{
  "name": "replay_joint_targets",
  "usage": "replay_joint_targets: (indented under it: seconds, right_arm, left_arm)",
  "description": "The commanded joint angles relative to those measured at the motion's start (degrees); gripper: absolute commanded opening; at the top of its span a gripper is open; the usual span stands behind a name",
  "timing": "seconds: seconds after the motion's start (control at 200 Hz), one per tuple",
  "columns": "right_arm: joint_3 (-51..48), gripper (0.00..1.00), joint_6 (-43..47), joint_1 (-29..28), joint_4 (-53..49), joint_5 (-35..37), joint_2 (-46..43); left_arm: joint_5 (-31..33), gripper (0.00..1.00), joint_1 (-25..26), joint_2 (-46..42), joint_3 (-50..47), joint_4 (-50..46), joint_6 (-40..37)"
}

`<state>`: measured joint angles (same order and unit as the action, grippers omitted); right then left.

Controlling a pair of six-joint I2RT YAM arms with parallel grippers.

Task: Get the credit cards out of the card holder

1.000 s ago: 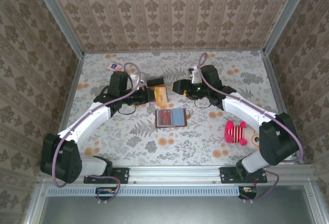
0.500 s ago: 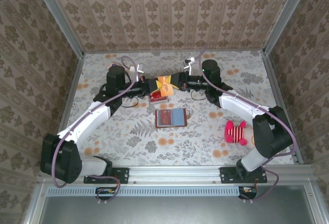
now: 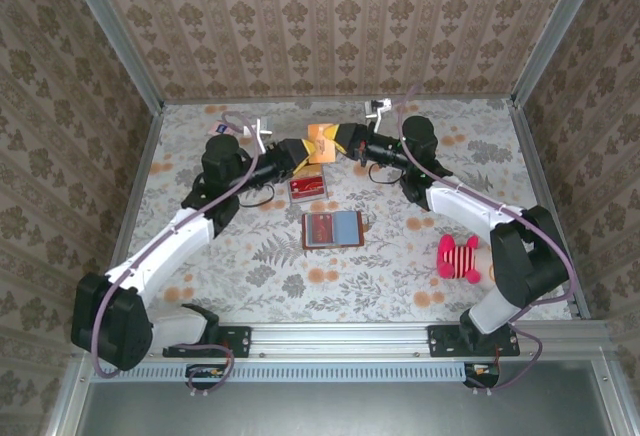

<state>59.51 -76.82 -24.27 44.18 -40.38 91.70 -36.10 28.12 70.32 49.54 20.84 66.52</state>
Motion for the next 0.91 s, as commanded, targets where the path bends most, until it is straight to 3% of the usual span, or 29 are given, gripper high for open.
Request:
replay_joint_targets:
  seconds: [0.0, 0.125, 0.335, 0.515, 0.575, 0.725, 0.9]
  right_arm:
    - [-0.01, 0.02, -8.39, -0.34, 11.4, 2.72, 3.33]
    - [0.26, 0.02, -11.61, -0.34, 14.33, 3.0, 6.03]
    - [-0.33, 0.02, -11.7, -0.26, 14.29, 3.79, 7.33]
    - [-0.08, 0.08, -11.31, -0.18, 14.11, 2.8, 8.91]
    - [-0.63, 0.16, -10.59, 0.12, 13.38, 2.18, 9.04]
    - [-3.11, 0.58, -6.94, 1.33, 8.46, 1.62, 7.77]
    - [-4.36, 0.79, 3.42, 2.57, -8.43, 2.57, 4.15]
  left_arm:
    - [7.49, 0.36, 1.32, -0.8, -1.39, 7.09, 3.22]
    - [7.68, 0.35, 1.32, 1.18, -0.69, 7.65, 3.61]
    - [5.92, 0.1, 0.98, 4.8, -0.06, 12.41, 5.44]
    - [4.72, 0.0, 0.89, 6.23, 0.81, 11.36, 3.88]
    - [5.03, 0.0, 0.67, 6.07, 1.36, 7.99, 1.4]
    - [4.9, 0.0, 0.27, 6.79, 6.65, -8.75, -13.08]
    - [8.24, 0.0, 0.53, 11.23, 15.89, -31.07, -36.39]
